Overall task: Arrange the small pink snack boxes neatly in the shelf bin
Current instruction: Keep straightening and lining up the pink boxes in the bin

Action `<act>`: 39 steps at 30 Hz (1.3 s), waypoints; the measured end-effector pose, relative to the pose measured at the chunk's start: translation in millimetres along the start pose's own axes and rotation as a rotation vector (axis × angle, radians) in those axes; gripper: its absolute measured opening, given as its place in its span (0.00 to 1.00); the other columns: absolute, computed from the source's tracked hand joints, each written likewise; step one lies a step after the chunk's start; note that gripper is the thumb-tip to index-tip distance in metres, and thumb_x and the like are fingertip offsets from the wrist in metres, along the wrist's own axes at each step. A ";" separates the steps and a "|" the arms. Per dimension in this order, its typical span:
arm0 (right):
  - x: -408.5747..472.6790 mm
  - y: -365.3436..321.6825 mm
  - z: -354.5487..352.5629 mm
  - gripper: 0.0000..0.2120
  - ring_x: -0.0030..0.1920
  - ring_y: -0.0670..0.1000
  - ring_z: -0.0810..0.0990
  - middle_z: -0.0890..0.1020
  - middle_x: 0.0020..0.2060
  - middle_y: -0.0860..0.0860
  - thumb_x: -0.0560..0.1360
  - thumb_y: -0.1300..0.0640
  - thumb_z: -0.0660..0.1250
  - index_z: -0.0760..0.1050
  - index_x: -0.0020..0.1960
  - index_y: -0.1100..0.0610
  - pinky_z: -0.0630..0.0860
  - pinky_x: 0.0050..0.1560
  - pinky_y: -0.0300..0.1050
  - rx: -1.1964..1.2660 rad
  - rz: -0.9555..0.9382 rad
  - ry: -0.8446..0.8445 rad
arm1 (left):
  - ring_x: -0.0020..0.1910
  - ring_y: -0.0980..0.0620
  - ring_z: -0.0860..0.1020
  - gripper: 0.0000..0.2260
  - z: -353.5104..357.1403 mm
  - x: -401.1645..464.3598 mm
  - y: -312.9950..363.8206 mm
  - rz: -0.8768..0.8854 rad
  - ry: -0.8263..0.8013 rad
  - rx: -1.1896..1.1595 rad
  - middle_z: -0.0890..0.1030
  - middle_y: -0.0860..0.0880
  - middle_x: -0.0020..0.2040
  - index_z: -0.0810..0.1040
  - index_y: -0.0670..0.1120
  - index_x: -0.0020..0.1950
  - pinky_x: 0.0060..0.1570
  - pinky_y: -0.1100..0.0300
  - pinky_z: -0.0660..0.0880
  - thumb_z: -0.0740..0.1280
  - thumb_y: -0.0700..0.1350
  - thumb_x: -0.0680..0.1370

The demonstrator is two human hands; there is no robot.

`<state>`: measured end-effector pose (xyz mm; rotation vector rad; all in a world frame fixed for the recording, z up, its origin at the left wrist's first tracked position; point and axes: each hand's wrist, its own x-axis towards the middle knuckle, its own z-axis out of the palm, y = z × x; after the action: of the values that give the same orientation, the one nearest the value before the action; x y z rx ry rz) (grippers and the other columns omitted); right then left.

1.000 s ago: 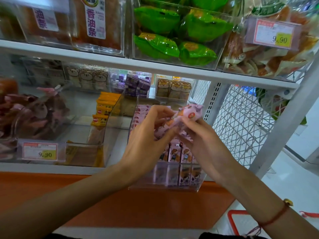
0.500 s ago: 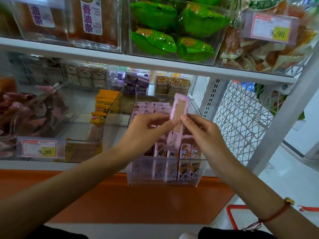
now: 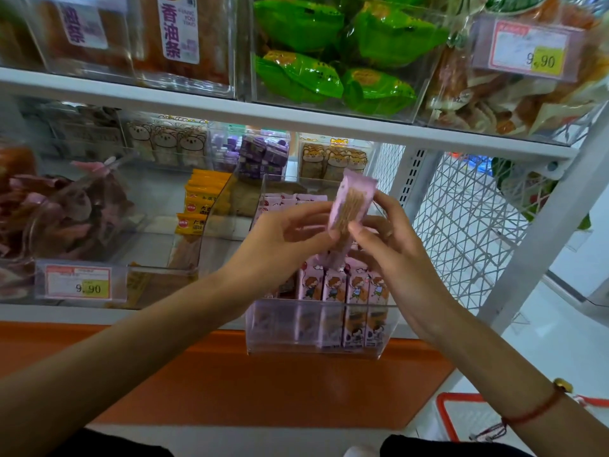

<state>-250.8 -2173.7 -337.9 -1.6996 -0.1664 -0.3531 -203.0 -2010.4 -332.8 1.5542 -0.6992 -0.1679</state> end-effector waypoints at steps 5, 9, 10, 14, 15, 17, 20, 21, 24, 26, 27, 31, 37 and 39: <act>-2.6 0.9 -2.0 0.18 0.58 0.44 0.78 0.81 0.55 0.47 0.75 0.64 0.67 0.72 0.57 0.45 0.76 0.51 0.35 -0.010 -0.158 -0.074 | 0.58 0.62 0.78 0.17 1.5 -2.3 0.8 0.183 0.018 0.125 0.80 0.56 0.57 0.75 0.51 0.60 0.57 0.70 0.73 0.70 0.38 0.74; -2.7 0.9 -1.2 0.19 0.59 0.43 0.77 0.80 0.56 0.46 0.75 0.61 0.67 0.71 0.60 0.44 0.77 0.54 0.38 -0.066 -0.162 -0.073 | 0.56 0.62 0.78 0.18 1.3 -2.4 -1.0 0.183 0.018 0.139 0.80 0.55 0.56 0.74 0.52 0.60 0.55 0.70 0.74 0.70 0.38 0.74; -2.8 1.0 -1.5 0.21 0.59 0.42 0.77 0.79 0.57 0.45 0.74 0.59 0.68 0.69 0.63 0.43 0.77 0.57 0.40 -0.093 -0.154 -0.057 | 0.55 0.62 0.79 0.17 1.4 -2.0 -0.9 0.176 0.026 0.121 0.80 0.56 0.55 0.74 0.53 0.60 0.52 0.71 0.74 0.70 0.38 0.74; -4.5 1.2 1.4 0.39 0.60 0.39 0.75 0.75 0.61 0.43 0.66 0.49 0.73 0.58 0.72 0.43 0.76 0.54 0.35 -0.166 -0.127 -0.016 | 0.48 0.61 0.82 0.15 3.3 -0.1 0.2 0.124 0.123 -0.024 0.80 0.56 0.52 0.72 0.53 0.58 0.42 0.71 0.77 0.70 0.44 0.74; -5.5 1.1 3.5 0.36 0.59 0.38 0.76 0.75 0.59 0.43 0.66 0.50 0.74 0.61 0.70 0.44 0.76 0.50 0.32 -0.168 -0.144 -0.011 | 0.48 0.60 0.83 0.15 4.6 0.1 0.1 0.107 0.137 -0.051 0.80 0.55 0.53 0.72 0.52 0.57 0.42 0.69 0.78 0.70 0.47 0.72; -6.5 0.2 6.5 0.26 0.55 0.37 0.77 0.76 0.57 0.44 0.69 0.55 0.73 0.67 0.63 0.48 0.76 0.45 0.30 -0.188 -0.200 0.005 | 0.48 0.58 0.83 0.20 6.4 -0.6 -0.6 0.077 0.146 -0.064 0.80 0.53 0.55 0.71 0.50 0.58 0.44 0.65 0.80 0.70 0.52 0.69; -6.6 -2.3 6.7 0.17 0.53 0.38 0.78 0.78 0.53 0.43 0.72 0.58 0.70 0.71 0.57 0.48 0.77 0.45 0.31 -0.217 -0.234 0.029 | 0.52 0.61 0.81 0.27 2.7 -0.7 -0.3 0.075 0.175 -0.057 0.77 0.56 0.61 0.66 0.53 0.63 0.46 0.68 0.79 0.71 0.53 0.67; -6.2 -2.5 4.8 0.16 0.51 0.38 0.78 0.78 0.51 0.43 0.72 0.59 0.70 0.72 0.57 0.48 0.76 0.45 0.31 -0.209 -0.227 0.028 | 0.55 0.63 0.79 0.30 -0.3 -0.2 0.6 0.085 0.187 -0.061 0.74 0.58 0.63 0.63 0.57 0.65 0.44 0.72 0.77 0.72 0.53 0.67; -3.6 -1.9 -1.6 0.17 0.49 0.40 0.80 0.81 0.49 0.46 0.70 0.59 0.71 0.76 0.58 0.51 0.77 0.44 0.32 -0.118 -0.119 0.012 | 0.57 0.67 0.75 0.28 -7.6 0.9 4.8 0.138 0.142 0.052 0.70 0.59 0.65 0.64 0.61 0.67 0.42 0.77 0.73 0.72 0.49 0.71; -0.8 -1.0 -7.4 0.19 0.49 0.47 0.83 0.83 0.50 0.50 0.66 0.57 0.71 0.78 0.56 0.53 0.78 0.46 0.36 0.119 0.029 0.000 | 0.54 0.67 0.76 0.21 -9.4 0.3 6.5 0.175 0.070 0.191 0.75 0.56 0.62 0.73 0.55 0.63 0.45 0.75 0.74 0.72 0.43 0.73; 0.8 -1.3 -10.6 0.19 0.48 0.49 0.83 0.84 0.49 0.52 0.65 0.56 0.71 0.79 0.56 0.54 0.79 0.45 0.37 0.238 0.089 0.011 | 0.53 0.65 0.78 0.20 -10.0 -0.1 6.8 0.194 0.053 0.247 0.76 0.55 0.59 0.75 0.53 0.62 0.46 0.73 0.76 0.73 0.42 0.73; 3.8 -3.6 -17.8 0.23 0.40 0.48 0.84 0.85 0.41 0.51 0.65 0.50 0.71 0.76 0.57 0.58 0.78 0.40 0.35 0.315 0.135 0.116 | 0.48 0.63 0.80 0.18 -9.8 -1.4 7.1 0.244 0.052 0.393 0.80 0.63 0.53 0.77 0.54 0.62 0.45 0.66 0.79 0.73 0.45 0.73; 5.9 -3.3 -18.5 0.29 0.43 0.46 0.84 0.79 0.53 0.57 0.60 0.44 0.73 0.75 0.58 0.53 0.79 0.45 0.40 0.156 0.030 0.232 | 0.47 0.60 0.82 0.18 -9.2 -0.8 2.2 0.256 0.166 0.347 0.83 0.57 0.47 0.75 0.58 0.58 0.45 0.61 0.80 0.70 0.56 0.70; 5.7 -4.6 -19.5 0.26 0.46 0.46 0.84 0.79 0.53 0.54 0.60 0.45 0.73 0.77 0.55 0.53 0.79 0.44 0.37 0.144 -0.018 0.224 | 0.45 0.60 0.83 0.16 -7.9 0.3 0.4 0.259 0.184 0.290 0.84 0.58 0.44 0.74 0.59 0.55 0.41 0.66 0.79 0.71 0.56 0.69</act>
<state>-249.5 -2192.5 -329.3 -1.5059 -0.0406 -0.5295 -199.0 -2003.8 -331.3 1.7098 -0.7955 0.2780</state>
